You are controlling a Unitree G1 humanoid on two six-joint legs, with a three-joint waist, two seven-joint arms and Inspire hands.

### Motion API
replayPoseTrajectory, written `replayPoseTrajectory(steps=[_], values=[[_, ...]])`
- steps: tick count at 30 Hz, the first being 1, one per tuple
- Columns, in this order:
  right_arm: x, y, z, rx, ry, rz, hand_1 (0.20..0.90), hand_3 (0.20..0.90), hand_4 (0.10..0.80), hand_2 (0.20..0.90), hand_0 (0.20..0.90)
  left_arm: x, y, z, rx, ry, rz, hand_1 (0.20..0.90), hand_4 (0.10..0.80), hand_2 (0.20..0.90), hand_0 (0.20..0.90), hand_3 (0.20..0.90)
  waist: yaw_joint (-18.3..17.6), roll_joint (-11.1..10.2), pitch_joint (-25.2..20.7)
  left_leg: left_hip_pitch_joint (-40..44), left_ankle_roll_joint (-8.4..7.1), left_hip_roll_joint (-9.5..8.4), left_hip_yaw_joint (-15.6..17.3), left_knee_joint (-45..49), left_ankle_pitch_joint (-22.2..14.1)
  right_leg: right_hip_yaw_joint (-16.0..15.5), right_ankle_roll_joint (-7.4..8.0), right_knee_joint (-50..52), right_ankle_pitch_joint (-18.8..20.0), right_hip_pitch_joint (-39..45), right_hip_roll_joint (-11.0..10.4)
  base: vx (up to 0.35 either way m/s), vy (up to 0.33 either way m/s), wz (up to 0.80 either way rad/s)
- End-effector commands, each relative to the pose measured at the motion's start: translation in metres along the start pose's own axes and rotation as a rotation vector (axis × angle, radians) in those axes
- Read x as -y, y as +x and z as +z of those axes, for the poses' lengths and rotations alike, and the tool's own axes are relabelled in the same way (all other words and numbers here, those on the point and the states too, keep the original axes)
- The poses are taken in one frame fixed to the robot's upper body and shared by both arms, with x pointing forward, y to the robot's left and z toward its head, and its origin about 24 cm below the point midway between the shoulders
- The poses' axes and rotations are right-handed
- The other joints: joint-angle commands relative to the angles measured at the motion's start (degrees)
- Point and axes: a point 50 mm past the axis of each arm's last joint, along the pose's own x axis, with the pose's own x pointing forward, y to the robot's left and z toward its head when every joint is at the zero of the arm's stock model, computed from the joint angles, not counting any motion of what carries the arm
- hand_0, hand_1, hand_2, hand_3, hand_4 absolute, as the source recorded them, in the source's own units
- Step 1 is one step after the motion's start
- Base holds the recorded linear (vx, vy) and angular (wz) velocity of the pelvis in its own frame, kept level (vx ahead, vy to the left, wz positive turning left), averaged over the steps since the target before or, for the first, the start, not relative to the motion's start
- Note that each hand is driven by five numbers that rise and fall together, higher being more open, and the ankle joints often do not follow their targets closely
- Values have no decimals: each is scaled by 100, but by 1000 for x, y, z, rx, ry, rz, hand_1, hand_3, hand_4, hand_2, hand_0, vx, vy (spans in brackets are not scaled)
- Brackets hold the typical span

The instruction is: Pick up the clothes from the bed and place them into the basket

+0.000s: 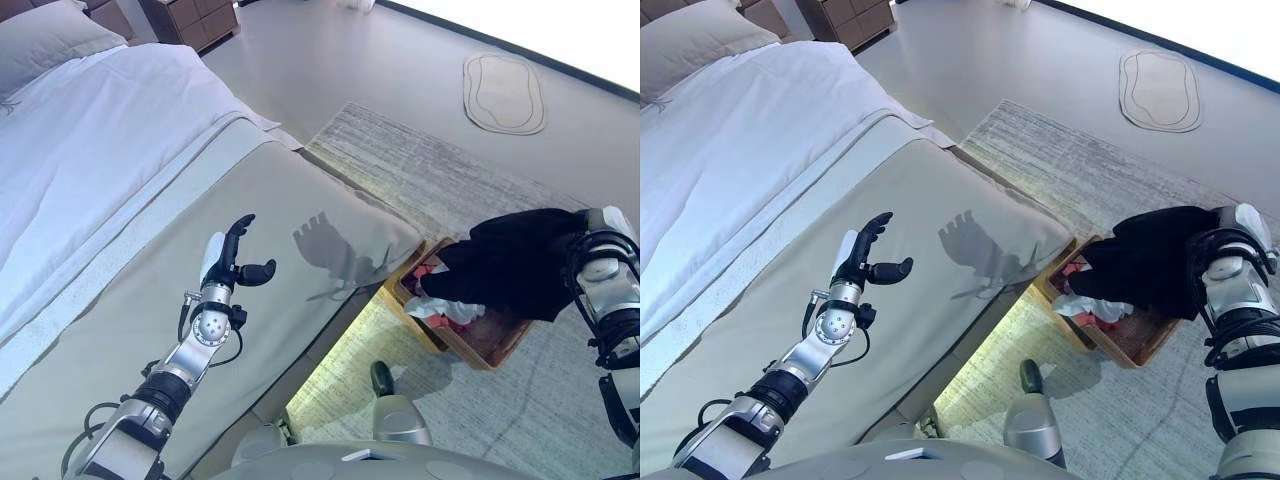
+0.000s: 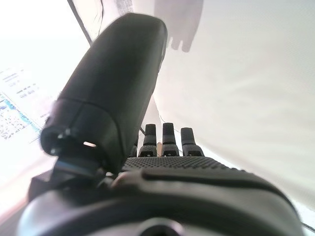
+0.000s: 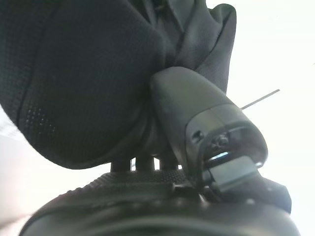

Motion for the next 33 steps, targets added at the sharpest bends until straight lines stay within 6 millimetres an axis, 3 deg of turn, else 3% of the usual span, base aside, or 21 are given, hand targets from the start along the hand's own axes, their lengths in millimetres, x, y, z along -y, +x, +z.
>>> replayPoseTrajectory(steps=[1,6,15,16,17,18,26,33], values=[[43,6,31,111,87,-151,300,200,100,300,300,-11,14,29,160,-11,61,900,800,900,900,900,158,42,-226,325,-177,25,-46,13,-759,-193,-230,27,-200,-92,326,0,0,0],[30,5,12,53,64,-146,300,200,100,300,300,-8,12,31,176,-33,50,900,800,900,900,900,138,227,-102,285,-177,-8,-35,13,-740,-173,-227,27,-199,-142,293,6,-4,0],[31,4,-11,-15,72,-153,300,200,100,300,300,-7,10,35,197,-37,27,900,800,900,900,900,119,370,-2,240,-197,-19,-61,13,-709,-166,-235,27,-206,-192,293,4,-14,0],[31,4,-12,-17,71,-153,335,241,141,335,335,-7,10,35,199,-38,26,900,800,900,900,900,116,374,3,236,-198,-21,-65,13,-706,-163,-235,27,-207,-195,293,-1,-34,-2],[32,4,-14,-25,54,-160,566,510,410,566,566,-7,10,35,200,-38,25,900,800,900,900,900,111,380,10,235,-202,-17,-63,13,-698,-162,-237,27,-207,-195,294,0,0,0],[32,4,-15,-28,48,-167,900,900,800,900,900,-7,10,35,201,-39,25,900,800,900,900,900,107,385,11,236,-205,-16,-61,13,-695,-159,-240,27,-206,-198,296,0,0,0],[36,3,-23,-36,38,-189,900,900,800,900,900,-4,8,36,211,-46,20,900,800,900,900,900,92,436,20,230,-221,-5,-74,13,-664,-156,-250,27,-212,-188,299,0,0,0],[44,2,-13,11,34,-219,900,900,800,900,900,-6,6,32,192,-46,25,900,800,900,900,900,93,397,-13,233,-219,-3,-86,13,-662,-147,-249,27,-210,-172,297,0,0,0]])
